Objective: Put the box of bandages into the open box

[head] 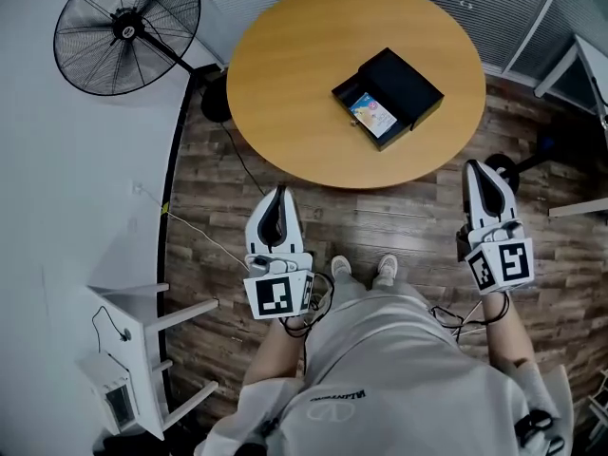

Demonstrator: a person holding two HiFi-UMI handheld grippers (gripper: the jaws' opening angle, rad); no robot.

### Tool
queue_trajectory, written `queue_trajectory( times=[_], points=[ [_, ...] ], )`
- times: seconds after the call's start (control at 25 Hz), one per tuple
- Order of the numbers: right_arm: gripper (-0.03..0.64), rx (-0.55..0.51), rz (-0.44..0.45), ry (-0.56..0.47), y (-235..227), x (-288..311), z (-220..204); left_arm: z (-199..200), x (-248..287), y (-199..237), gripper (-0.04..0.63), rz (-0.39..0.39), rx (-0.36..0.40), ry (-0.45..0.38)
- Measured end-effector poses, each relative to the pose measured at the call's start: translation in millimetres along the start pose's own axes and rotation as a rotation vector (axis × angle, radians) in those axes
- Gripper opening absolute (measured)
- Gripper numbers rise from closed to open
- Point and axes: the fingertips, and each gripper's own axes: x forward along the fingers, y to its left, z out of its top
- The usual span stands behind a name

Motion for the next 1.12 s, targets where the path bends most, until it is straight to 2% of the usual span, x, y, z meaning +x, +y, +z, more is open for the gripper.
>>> queue_trajectory(
  times=[0.28, 0.44, 0.6, 0.76, 1.12],
  points=[
    [0.018, -0.007, -0.052, -0.019, 18.6, -5.2, 13.1, 0.5, -0.1, 4.4, 0.006, -0.083, -0.039, -0.012],
    [0.018, -0.009, -0.071, -0.04, 32.7, -11.4, 20.0, -5.2, -1.4, -1.9, 0.006, -0.142, -0.086, -0.013],
    [0.018, 0.009, -0.092, -0.029, 42.6, -18.9, 16.4, -8.0, -3.9, -2.2, 0.006, -0.166, -0.128, -0.014],
    [0.018, 0.007, -0.101, -0.023, 48.7, -18.9, 14.5, -6.0, -4.4, 10.5, 0.006, -0.168, -0.132, -0.027],
    [0.018, -0.011, -0.123, -0.019, 51.0, -19.9, 16.9, -7.4, -9.4, 43.0, 0.006, -0.117, -0.128, -0.026]
  ],
)
